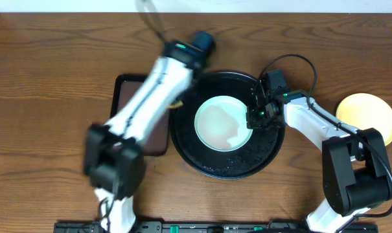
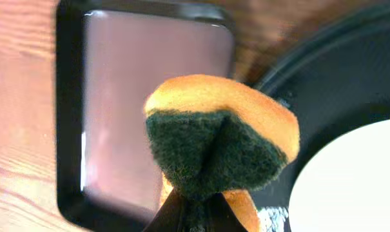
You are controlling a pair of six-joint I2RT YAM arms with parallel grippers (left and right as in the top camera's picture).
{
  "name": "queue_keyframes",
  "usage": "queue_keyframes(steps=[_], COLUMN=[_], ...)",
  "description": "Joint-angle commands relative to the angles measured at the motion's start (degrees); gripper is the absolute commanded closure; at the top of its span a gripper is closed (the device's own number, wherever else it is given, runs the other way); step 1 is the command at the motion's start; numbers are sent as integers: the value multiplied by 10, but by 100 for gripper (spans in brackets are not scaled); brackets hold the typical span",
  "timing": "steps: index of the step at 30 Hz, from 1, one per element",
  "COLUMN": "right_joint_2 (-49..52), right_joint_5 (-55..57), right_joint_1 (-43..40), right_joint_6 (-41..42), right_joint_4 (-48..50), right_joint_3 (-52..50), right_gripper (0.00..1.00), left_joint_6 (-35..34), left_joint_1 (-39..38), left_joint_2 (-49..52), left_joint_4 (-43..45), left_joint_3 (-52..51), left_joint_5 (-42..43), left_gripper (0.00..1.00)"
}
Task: Clean dirty plates on tray and stack at the side
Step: 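Move the sponge back and drop it in the small tray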
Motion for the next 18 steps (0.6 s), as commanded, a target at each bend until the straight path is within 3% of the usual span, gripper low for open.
queue_keyframes(steps=[1, 6, 11, 15, 16, 17, 18], right_joint_2=[1, 1, 1, 1, 1, 1, 1], right_joint_5=[46, 46, 43, 38, 31, 19, 15], right_joint_1=[-8, -7, -7, -7, -7, -7, -7], right_joint_6=[-7, -7, -18, -28, -37, -46, -46], right_joint_4=[-6, -2, 14, 15, 18, 24, 27], right_joint_3=[-8, -8, -8, -8, -8, -8, -8], right_gripper=[99, 99, 99, 99, 99, 99, 99], left_joint_6=[37, 99, 137, 162, 166, 166, 166], left_joint_1=[105, 210, 259, 259, 258, 258, 260], left_joint_2=[-69, -73, -73, -73, -73, -73, -76], left_joint_4=[-23, -29, 91, 145, 149, 150, 148], left_joint_3=[14, -60, -218, -269, -273, -273, -271], left_joint_5=[121, 137, 200, 229, 229, 229, 229], left_gripper=[92, 93, 92, 89, 83, 56, 49])
